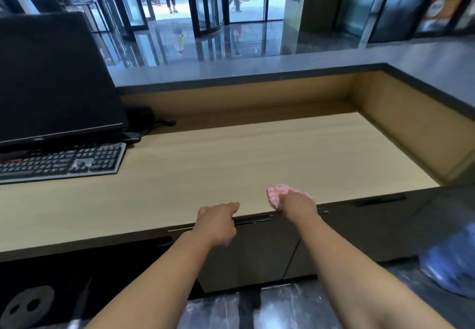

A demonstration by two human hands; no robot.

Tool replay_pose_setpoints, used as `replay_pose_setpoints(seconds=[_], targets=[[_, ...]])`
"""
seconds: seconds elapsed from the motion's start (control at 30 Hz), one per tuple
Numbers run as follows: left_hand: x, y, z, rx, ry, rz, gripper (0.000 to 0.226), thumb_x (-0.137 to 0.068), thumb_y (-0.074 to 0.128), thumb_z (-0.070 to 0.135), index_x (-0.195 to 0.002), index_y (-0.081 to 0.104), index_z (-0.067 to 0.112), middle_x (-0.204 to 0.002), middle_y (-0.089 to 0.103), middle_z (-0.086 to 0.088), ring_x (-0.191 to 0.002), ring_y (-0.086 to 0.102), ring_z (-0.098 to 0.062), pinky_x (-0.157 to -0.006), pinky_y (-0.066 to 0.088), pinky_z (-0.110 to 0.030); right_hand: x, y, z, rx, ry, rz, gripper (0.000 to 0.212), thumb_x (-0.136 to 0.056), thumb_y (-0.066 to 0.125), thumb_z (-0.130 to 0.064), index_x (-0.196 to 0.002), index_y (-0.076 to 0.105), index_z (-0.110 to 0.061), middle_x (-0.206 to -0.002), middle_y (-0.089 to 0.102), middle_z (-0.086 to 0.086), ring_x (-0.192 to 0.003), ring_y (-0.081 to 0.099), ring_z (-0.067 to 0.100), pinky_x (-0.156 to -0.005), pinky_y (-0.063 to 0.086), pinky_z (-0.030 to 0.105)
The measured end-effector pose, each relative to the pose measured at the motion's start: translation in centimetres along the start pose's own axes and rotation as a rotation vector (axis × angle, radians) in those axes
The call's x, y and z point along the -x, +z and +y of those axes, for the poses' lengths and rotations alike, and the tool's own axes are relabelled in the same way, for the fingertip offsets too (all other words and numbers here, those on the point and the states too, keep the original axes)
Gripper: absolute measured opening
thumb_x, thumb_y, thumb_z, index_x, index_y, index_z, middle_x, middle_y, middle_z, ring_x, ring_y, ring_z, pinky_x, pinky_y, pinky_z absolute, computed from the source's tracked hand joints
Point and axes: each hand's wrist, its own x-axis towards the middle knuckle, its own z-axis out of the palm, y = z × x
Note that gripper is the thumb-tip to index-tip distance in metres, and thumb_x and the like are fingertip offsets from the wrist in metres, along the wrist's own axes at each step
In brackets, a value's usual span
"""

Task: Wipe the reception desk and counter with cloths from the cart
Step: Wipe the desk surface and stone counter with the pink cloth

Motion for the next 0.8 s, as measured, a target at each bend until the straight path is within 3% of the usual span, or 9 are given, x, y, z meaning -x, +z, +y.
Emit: replay_pose_setpoints(seconds=[0.07,0.17,0.23,0.3,0.37,0.4,0.47,0.6,0.8], targets=[[0.5,-0.9,0.2,-0.013,0.0,0.02,0.043,-0.094,0.039,0.012,-0.137,0.044,0.019,-0.133,0.058,-0.003,-0.124,0.051,-0.027,-0.103,0.032,-0.029,0.8,-1.0,1.0,-0.057,0.046,-0.081,0.052,-0.091,0.051,-0.011,-0.142,0.046,-0.02,-0.154,0.033,-0.004,-0.141,0.033,0.018,-0.113,0.026,0.032],[1.4,-2.3,0.2,-0.013,-0.024,0.026,0.044,-0.095,0.038,0.014,-0.138,0.044,0.023,-0.136,0.056,0.0,-0.128,0.048,-0.025,-0.102,0.03,-0.027,1.9,-1.2,2.4,-0.077,0.066,-0.092,0.063,-0.092,0.042,-0.013,-0.153,0.027,-0.018,-0.163,0.014,-0.001,-0.148,0.017,0.016,-0.12,0.014,0.035],[1.6,-3.0,0.1,-0.003,-0.03,0.035,0.026,-0.094,0.038,0.014,-0.115,0.048,0.023,-0.127,0.061,-0.001,-0.123,0.052,-0.025,-0.096,0.032,-0.027,2.9,-1.5,3.0,-0.134,0.092,-0.071,0.058,-0.097,0.036,-0.018,-0.154,0.023,-0.023,-0.162,0.017,-0.008,-0.147,0.02,0.01,-0.119,0.017,0.029],[1.8,-4.0,0.4,0.005,-0.038,0.045,0.019,-0.092,0.038,0.014,-0.102,0.039,0.03,-0.117,0.062,0.0,-0.121,0.053,-0.026,-0.088,0.03,-0.026,3.5,-1.9,3.2,-0.161,0.117,-0.011,0.055,-0.1,0.034,-0.027,-0.154,0.024,-0.029,-0.161,0.018,-0.011,-0.145,0.025,0.011,-0.117,0.023,0.029],[1.9,-4.9,1.0,0.019,-0.043,0.077,0.034,-0.093,0.037,0.015,-0.12,0.048,0.032,-0.131,0.059,0.002,-0.126,0.048,-0.026,-0.092,0.03,-0.026,3.9,-2.9,3.1,-0.221,0.139,0.074,0.049,-0.103,0.028,-0.035,-0.152,0.028,-0.036,-0.159,0.024,-0.016,-0.141,0.034,0.01,-0.112,0.03,0.028],[2.0,-5.4,1.4,0.031,-0.045,0.096,0.045,-0.095,0.036,0.016,-0.136,0.044,0.032,-0.14,0.053,0.004,-0.131,0.043,-0.027,-0.099,0.029,-0.027,4.0,-3.6,2.9,-0.235,0.138,0.11,0.048,-0.104,0.028,-0.034,-0.151,0.031,-0.036,-0.157,0.026,-0.018,-0.139,0.037,0.01,-0.109,0.032,0.027],[2.3,-6.7,2.4,0.058,-0.03,0.134,0.053,-0.097,0.034,0.016,-0.148,0.032,0.03,-0.15,0.041,0.005,-0.138,0.032,-0.029,-0.109,0.024,-0.03,4.4,-5.5,2.3,-0.258,0.156,0.147,0.047,-0.102,0.031,-0.022,-0.147,0.039,-0.03,-0.154,0.036,-0.014,-0.134,0.044,0.013,-0.1,0.038,0.026],[2.7,-9.1,4.2,0.069,0.005,0.192,0.053,-0.1,0.031,0.014,-0.151,0.027,0.028,-0.153,0.035,0.004,-0.138,0.026,-0.03,-0.109,0.023,-0.03,4.2,-9.6,0.6,-0.227,0.2,0.227,0.04,-0.098,0.039,-0.008,-0.131,0.056,-0.021,-0.141,0.053,-0.002,-0.118,0.056,0.022,-0.076,0.042,0.027],[1.3,-12.6,5.4,0.025,-0.002,0.246,0.054,-0.098,0.032,0.014,-0.15,0.029,0.028,-0.145,0.045,0.002,-0.135,0.033,-0.027,-0.104,0.022,-0.027,3.7,-15.7,-1.4,-0.209,0.113,0.309,0.058,-0.092,0.039,-0.002,-0.145,0.042,-0.027,-0.151,0.041,-0.012,-0.125,0.052,0.018,-0.085,0.044,0.026]])
